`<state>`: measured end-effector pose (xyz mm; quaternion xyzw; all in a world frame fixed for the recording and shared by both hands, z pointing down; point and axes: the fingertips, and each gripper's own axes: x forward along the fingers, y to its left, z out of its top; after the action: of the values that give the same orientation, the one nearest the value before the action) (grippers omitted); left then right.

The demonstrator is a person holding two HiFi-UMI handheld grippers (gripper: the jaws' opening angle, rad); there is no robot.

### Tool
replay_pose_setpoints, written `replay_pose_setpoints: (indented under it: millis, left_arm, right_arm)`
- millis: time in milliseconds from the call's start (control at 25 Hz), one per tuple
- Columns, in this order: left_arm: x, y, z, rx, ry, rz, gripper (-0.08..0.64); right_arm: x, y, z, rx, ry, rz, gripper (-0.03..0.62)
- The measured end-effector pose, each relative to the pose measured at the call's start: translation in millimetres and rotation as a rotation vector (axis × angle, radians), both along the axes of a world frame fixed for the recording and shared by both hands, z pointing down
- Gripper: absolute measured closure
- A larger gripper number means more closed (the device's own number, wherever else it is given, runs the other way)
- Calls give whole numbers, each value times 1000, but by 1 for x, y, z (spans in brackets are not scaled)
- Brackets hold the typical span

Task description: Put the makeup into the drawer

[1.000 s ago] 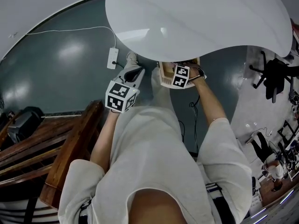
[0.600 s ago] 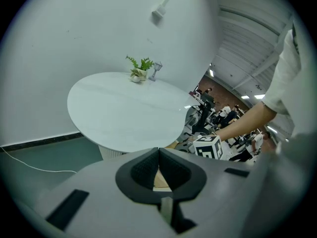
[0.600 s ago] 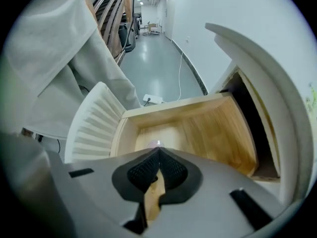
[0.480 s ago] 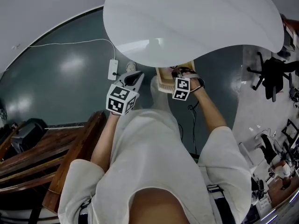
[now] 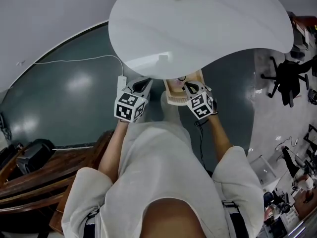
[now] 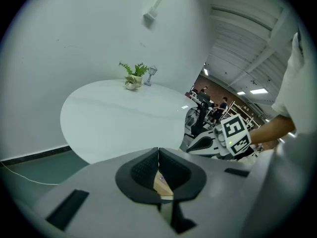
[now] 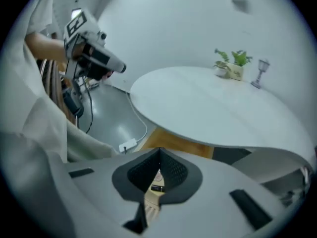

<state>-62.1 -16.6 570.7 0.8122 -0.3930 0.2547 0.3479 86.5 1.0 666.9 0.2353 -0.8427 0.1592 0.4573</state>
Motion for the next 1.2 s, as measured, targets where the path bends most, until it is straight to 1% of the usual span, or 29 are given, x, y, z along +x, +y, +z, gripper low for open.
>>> replay_pose_setpoints:
  millis: [80,200,360,440,600,800,1200]
  left_arm:
    - [0,-6,-5,11,-1,7,549]
    - [3,-17,-11,28,-1,17,549]
    - [26,-36,-15,47,-2,35,549]
    - [33,-43,-21,61,1,40,549]
    - [34,-52,-37,92,8,40,549]
    - [29,-70,-66,149,19,34,549]
    - [16,-121,-146,331,24,29,549]
  right_arm:
    - [2,-8,-21,4,-86,129,595]
    - [7,-25,-45,23,-192,285,595]
    - [29,-55,-70,57,-315,457,595]
    - [36,-66,-81,82,-350,512,595]
    - [37,-76,-103,121,-376,557,595]
    - [44,-92,-141,213,-372,566,595]
    - [61,-140,-235,432,-371,565,595]
